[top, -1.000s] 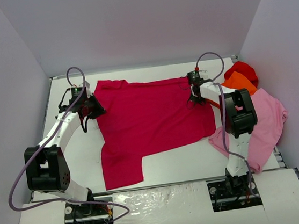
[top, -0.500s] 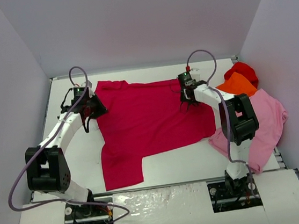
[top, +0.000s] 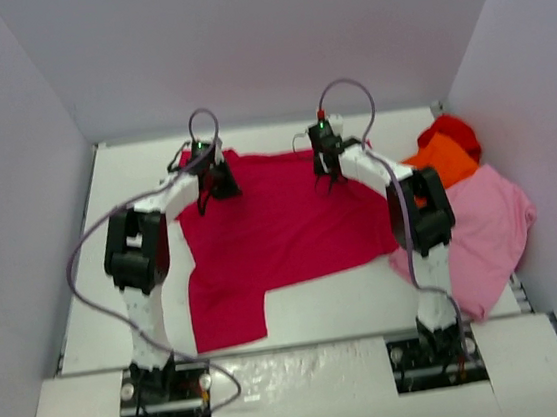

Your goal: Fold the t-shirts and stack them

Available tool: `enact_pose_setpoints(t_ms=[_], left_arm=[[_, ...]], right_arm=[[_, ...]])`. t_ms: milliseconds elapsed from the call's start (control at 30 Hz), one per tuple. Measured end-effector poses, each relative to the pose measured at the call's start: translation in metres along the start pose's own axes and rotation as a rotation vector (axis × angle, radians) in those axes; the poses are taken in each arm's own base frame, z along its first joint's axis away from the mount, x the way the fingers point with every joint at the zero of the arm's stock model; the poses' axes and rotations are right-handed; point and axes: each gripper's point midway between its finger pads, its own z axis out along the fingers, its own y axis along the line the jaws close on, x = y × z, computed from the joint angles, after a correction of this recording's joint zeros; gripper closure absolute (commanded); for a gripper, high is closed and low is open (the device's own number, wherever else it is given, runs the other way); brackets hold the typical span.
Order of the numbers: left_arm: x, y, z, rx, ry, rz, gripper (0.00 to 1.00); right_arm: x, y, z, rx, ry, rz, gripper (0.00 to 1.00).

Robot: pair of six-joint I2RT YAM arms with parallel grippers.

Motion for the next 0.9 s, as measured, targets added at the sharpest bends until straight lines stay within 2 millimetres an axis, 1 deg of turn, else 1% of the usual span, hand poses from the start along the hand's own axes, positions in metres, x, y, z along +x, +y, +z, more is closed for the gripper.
enact_pose_setpoints(t_ms=[100,167,267,333,433,500,667,833,900], left_arm=[[0.007,0.007,0.011,-0.013,0.029,-0.007,1.0],[0.012,0.011,0.014,-0.025,0.044,-0.012,1.0],[0.021,0.019,0.016,-0.041,0.055,-0.017,1.0],[0.033,0.027,0.015,-0.062,0.076,-0.03,1.0],[0.041,0.034,0.007,-0.092,0.077,-0.033,1.0],[0.05,0.041,-0.001,-0.117,0.085,-0.037,1.0],[0.073,0.058,-0.024,-0.185,0.108,-0.049,1.0],[0.089,0.07,-0.043,-0.241,0.115,-0.054,1.0],[0.093,0.074,-0.052,-0.259,0.111,-0.053,1.0]], right_arm=[[0.018,0.006,0.02,-0.009,0.049,-0.024,0.88],[0.028,0.006,0.027,-0.009,0.075,-0.034,0.89],[0.034,0.007,0.029,-0.013,0.094,-0.04,0.9],[0.035,0.007,0.03,-0.014,0.094,-0.04,0.9],[0.045,0.007,0.03,-0.013,0.092,-0.044,0.91],[0.053,0.006,0.022,-0.013,0.09,-0.055,0.91],[0.081,0.011,-0.002,-0.021,0.114,-0.106,0.91],[0.105,0.011,-0.024,-0.027,0.134,-0.137,0.91],[0.113,0.01,-0.031,-0.028,0.138,-0.147,0.91]])
